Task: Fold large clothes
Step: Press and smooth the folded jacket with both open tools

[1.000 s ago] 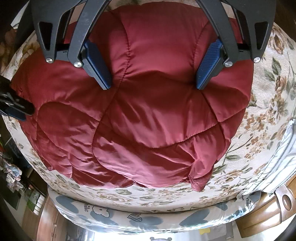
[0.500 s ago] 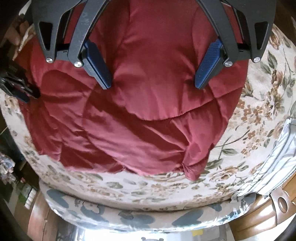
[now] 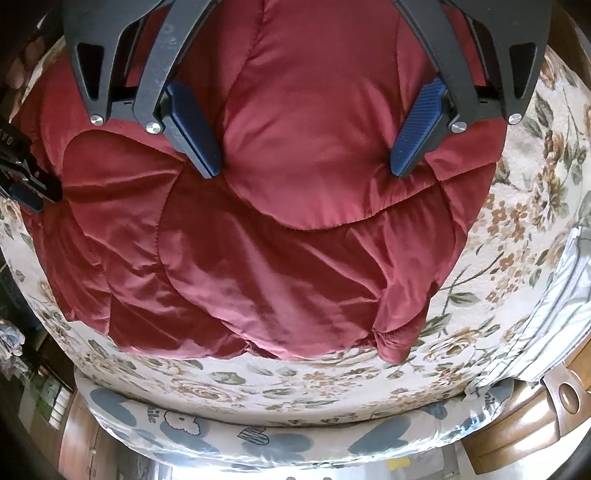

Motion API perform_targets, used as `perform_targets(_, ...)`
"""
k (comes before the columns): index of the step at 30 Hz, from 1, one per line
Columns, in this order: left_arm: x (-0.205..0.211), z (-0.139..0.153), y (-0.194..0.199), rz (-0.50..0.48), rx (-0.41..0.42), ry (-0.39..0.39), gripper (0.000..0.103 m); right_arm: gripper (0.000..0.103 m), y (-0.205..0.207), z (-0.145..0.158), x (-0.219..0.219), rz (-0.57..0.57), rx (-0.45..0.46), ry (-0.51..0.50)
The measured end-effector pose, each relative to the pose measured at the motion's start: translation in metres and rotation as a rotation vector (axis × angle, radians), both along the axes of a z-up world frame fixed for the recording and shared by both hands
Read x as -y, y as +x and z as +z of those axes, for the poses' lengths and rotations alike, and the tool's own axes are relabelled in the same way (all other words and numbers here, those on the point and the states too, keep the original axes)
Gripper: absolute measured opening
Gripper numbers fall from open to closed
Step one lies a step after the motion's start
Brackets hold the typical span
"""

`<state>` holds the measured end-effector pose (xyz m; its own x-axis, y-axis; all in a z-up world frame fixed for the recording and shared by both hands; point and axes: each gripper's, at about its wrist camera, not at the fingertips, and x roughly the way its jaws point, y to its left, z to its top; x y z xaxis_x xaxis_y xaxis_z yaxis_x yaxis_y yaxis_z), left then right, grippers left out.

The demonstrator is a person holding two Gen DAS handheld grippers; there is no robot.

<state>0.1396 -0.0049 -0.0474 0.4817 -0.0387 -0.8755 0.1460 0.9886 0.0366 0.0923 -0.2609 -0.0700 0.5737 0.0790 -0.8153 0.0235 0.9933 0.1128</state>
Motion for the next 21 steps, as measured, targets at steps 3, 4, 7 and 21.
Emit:
perform_targets(3, 0.001, -0.001, 0.002, 0.0, -0.003, 0.0, 0.095, 0.075, 0.002, 0.0, 0.001, -0.003, 0.0, 0.005)
perform_targets(4, 0.001, -0.001, 0.003, -0.001, -0.004, 0.001, 0.095, 0.075, 0.004, 0.001, 0.002, -0.005, 0.0, 0.007)
perform_targets(7, 0.002, -0.002, 0.004, -0.001, -0.004, 0.003, 0.095, 0.075, 0.009, 0.001, 0.004, -0.011, 0.001, 0.012)
perform_targets(21, 0.001, 0.0, 0.006, 0.006, -0.004, -0.003, 0.096, 0.076, 0.02, -0.005, 0.012, -0.039, 0.016, 0.018)
